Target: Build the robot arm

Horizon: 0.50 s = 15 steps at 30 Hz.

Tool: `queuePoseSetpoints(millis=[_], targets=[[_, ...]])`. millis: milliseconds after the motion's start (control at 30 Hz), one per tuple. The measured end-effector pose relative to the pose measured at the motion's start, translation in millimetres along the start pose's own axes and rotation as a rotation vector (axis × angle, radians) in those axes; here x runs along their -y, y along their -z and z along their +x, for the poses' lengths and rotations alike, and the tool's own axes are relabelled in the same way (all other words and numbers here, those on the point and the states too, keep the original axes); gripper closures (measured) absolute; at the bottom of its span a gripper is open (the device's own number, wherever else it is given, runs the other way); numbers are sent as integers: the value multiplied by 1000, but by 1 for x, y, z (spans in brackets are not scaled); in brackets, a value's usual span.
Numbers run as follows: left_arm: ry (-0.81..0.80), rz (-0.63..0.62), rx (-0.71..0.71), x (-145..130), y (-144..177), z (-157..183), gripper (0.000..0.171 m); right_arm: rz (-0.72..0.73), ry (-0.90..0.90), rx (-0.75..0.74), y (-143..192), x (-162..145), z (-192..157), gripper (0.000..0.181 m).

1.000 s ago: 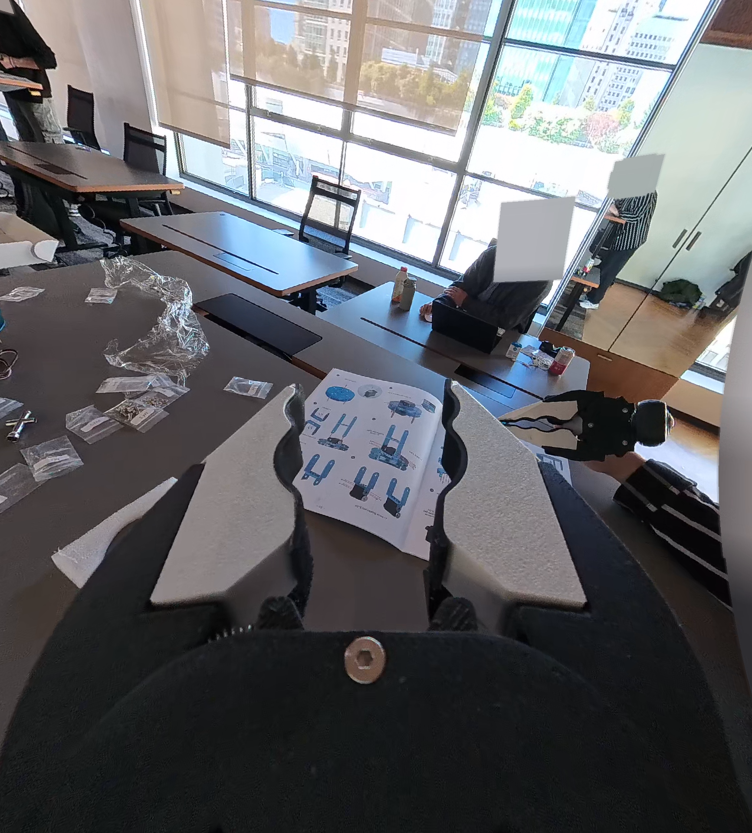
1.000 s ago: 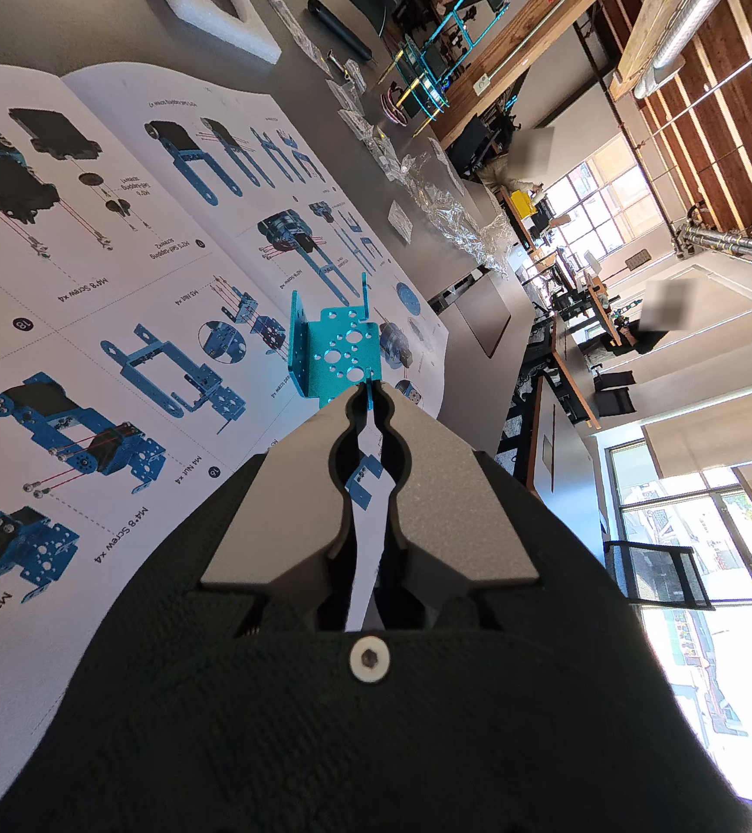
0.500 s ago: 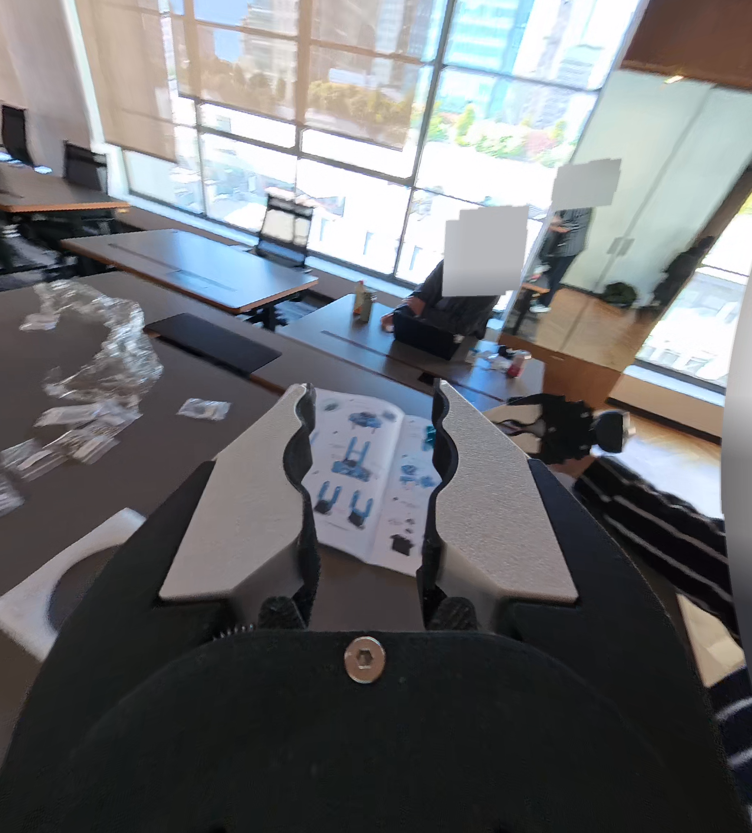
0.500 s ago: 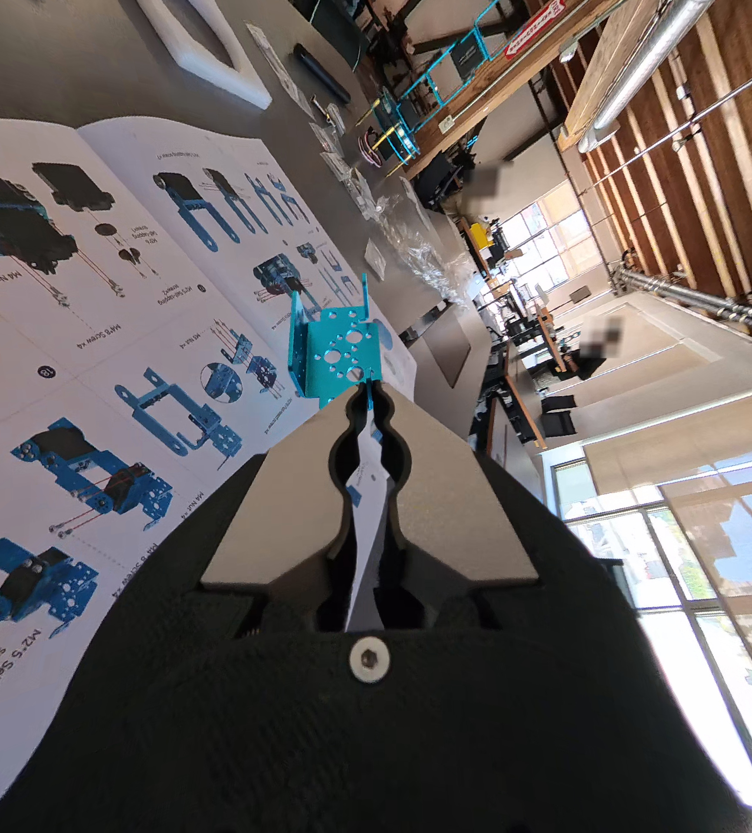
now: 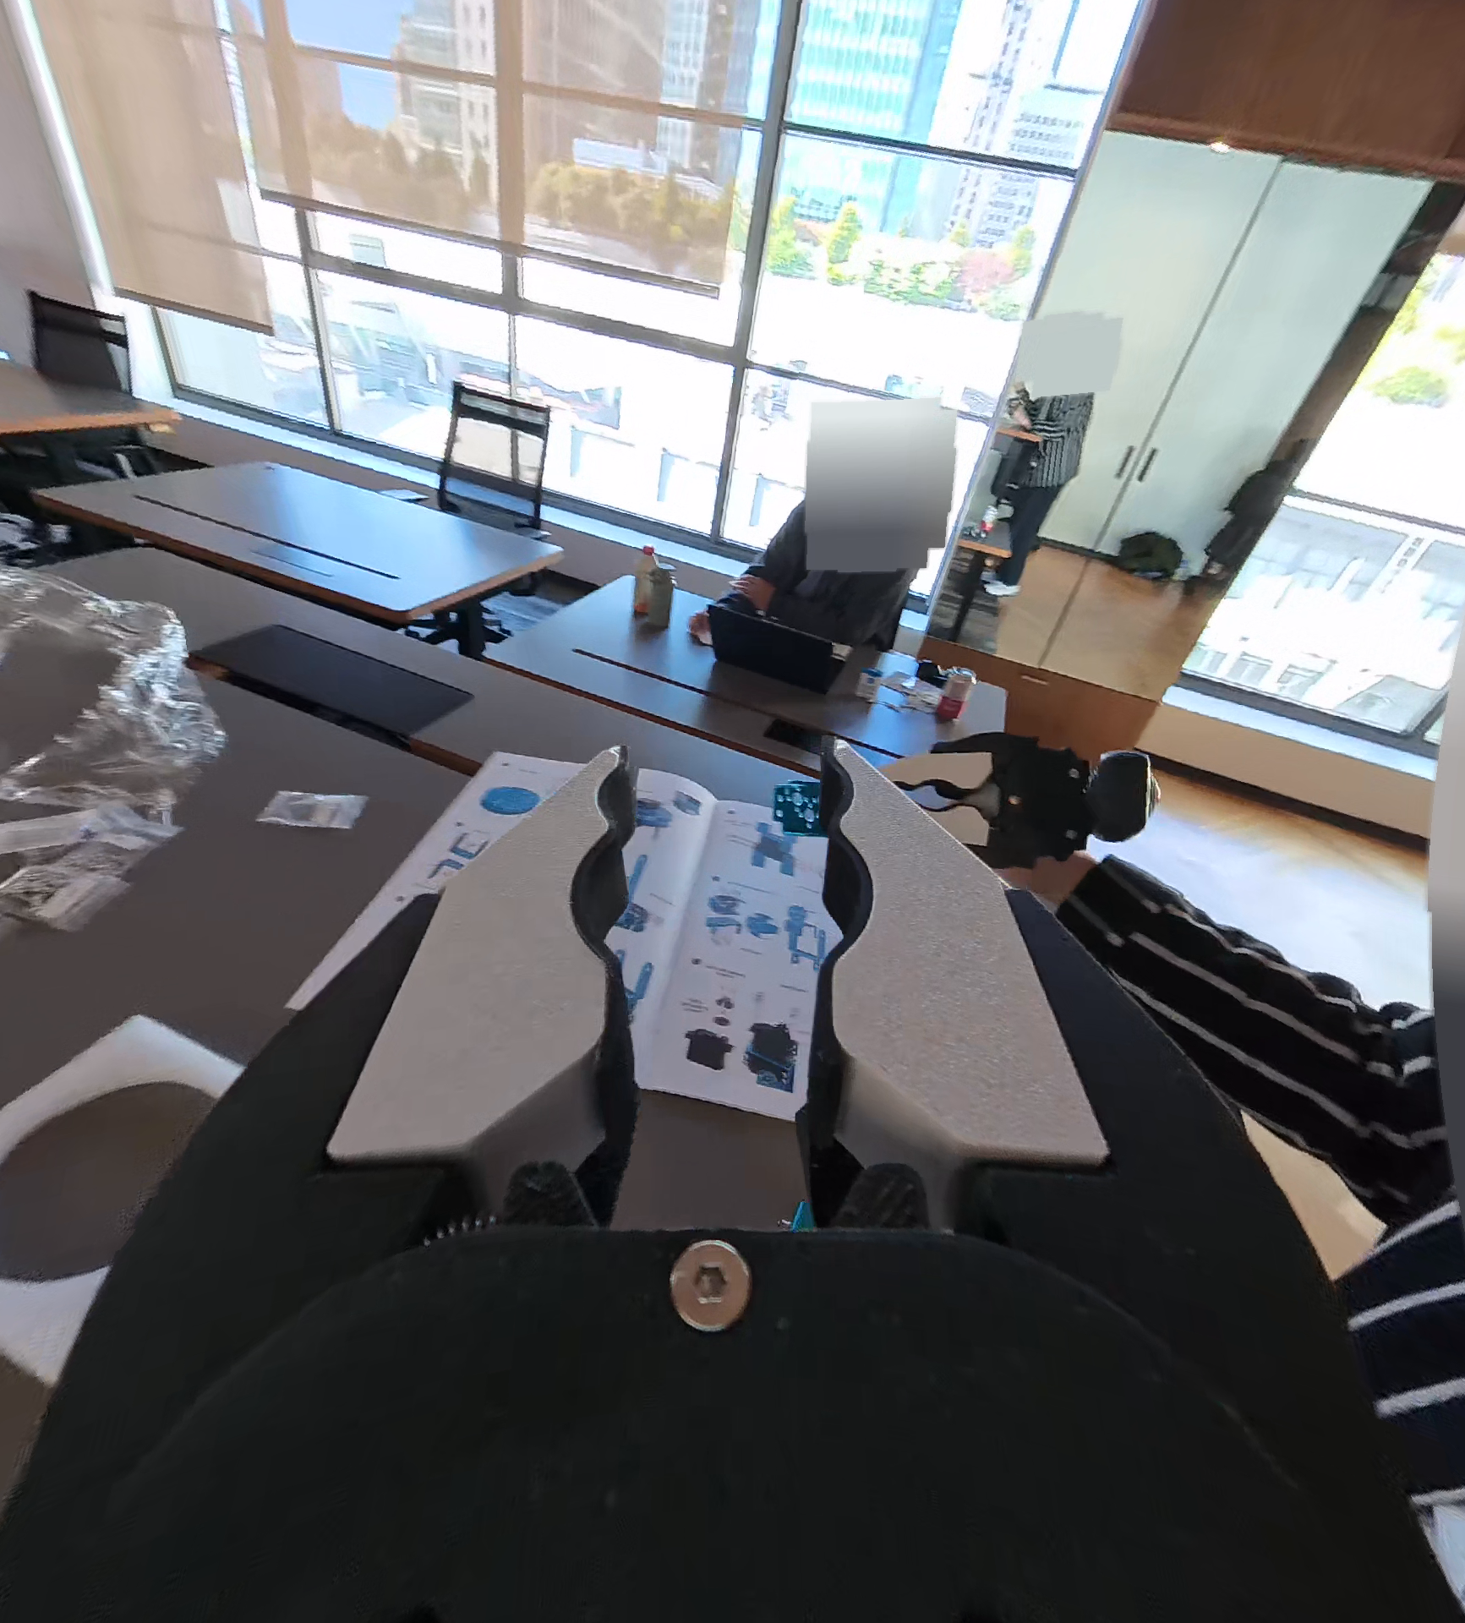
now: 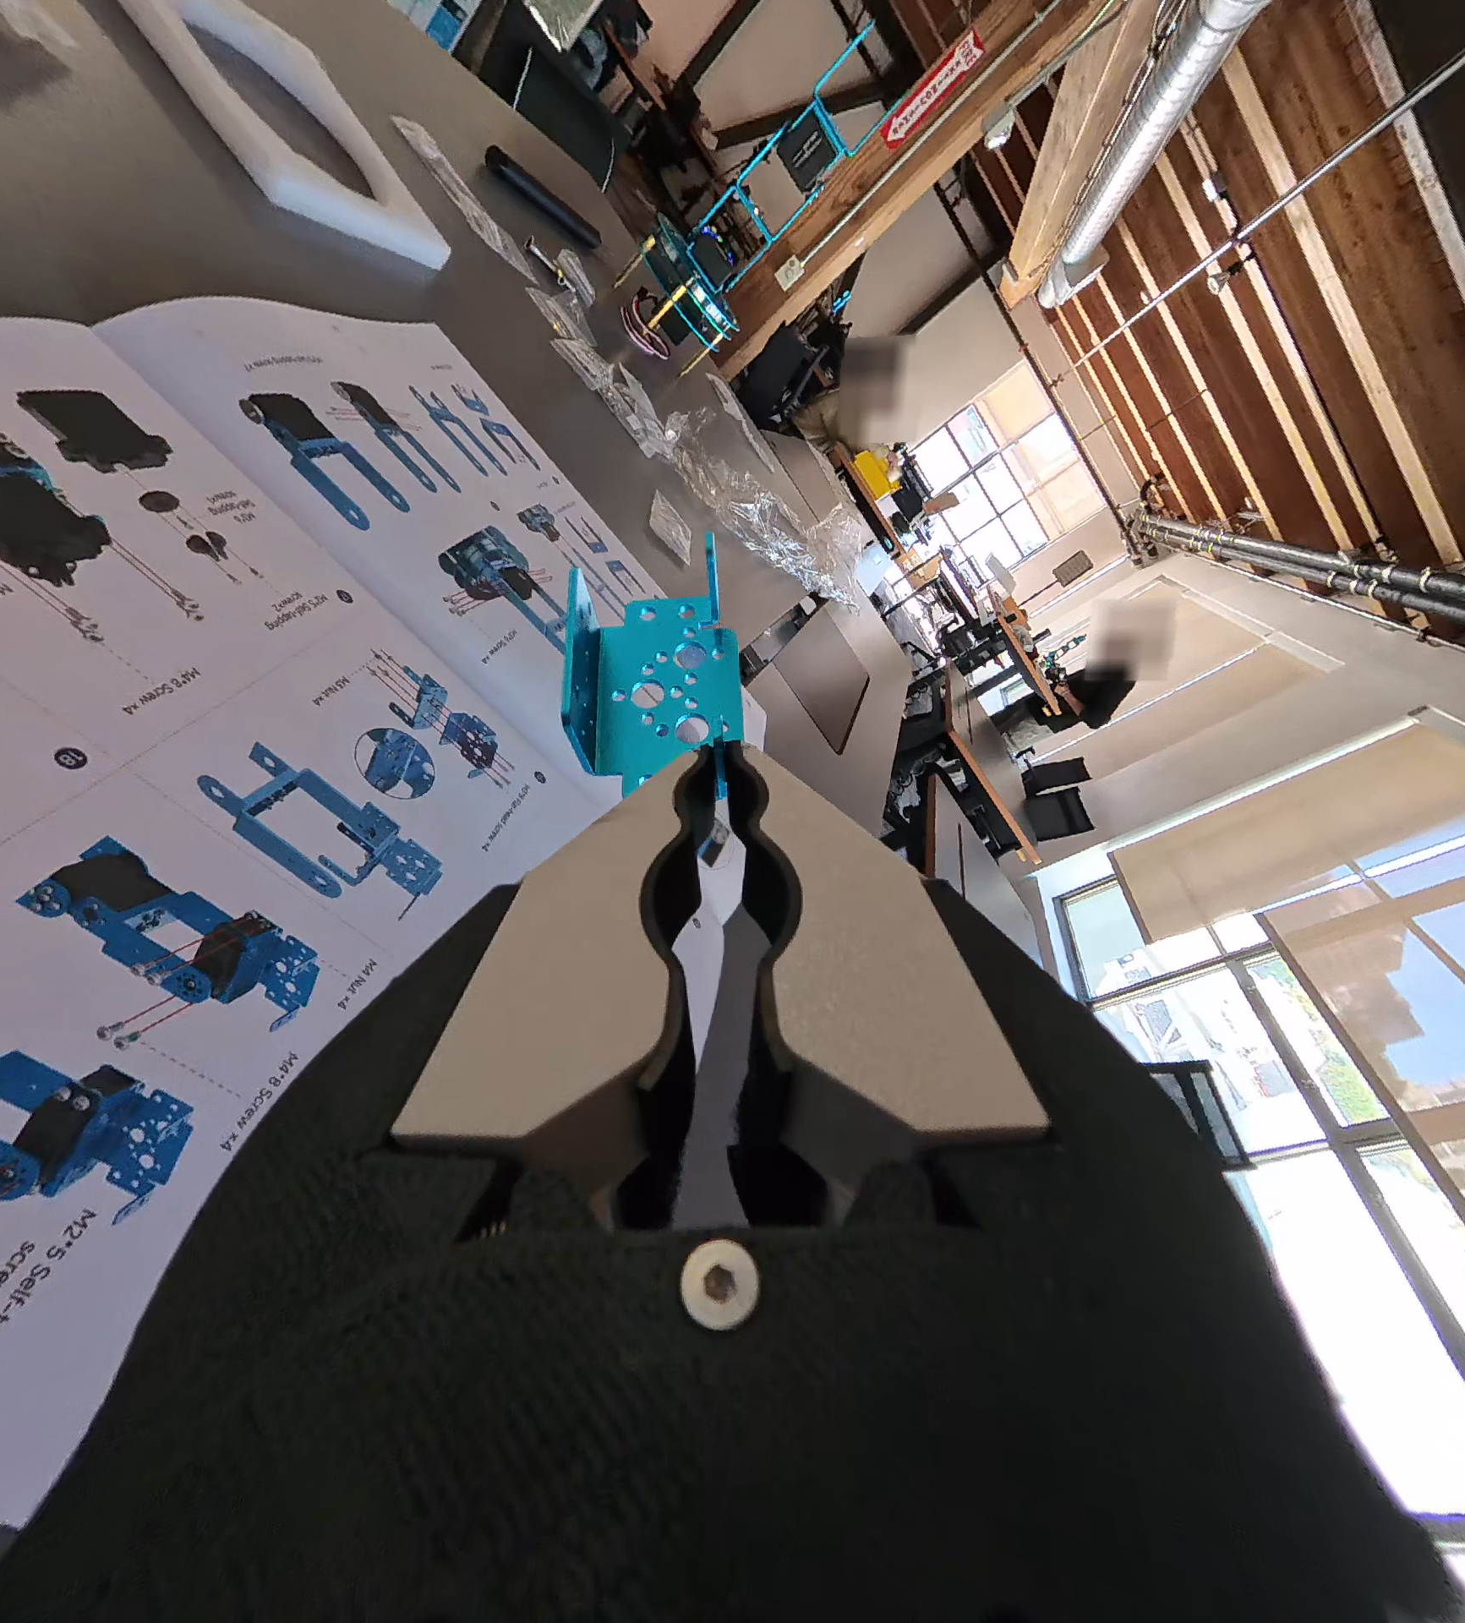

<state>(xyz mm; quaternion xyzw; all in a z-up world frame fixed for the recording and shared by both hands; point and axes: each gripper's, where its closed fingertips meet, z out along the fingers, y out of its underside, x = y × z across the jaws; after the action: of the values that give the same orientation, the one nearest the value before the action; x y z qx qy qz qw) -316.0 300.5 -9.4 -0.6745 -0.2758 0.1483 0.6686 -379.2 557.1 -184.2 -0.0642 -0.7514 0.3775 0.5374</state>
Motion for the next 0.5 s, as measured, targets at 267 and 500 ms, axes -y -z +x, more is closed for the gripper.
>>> queuePoseSetpoints(millis=[267, 500], targets=[[-78, -73, -26, -41, -32, -6, 155, 57, -78, 40, -3, 6, -5, 179], [6, -123, -126, -104, -68, -2, 171, 121, -85, 49, -4, 24, -8, 180]])
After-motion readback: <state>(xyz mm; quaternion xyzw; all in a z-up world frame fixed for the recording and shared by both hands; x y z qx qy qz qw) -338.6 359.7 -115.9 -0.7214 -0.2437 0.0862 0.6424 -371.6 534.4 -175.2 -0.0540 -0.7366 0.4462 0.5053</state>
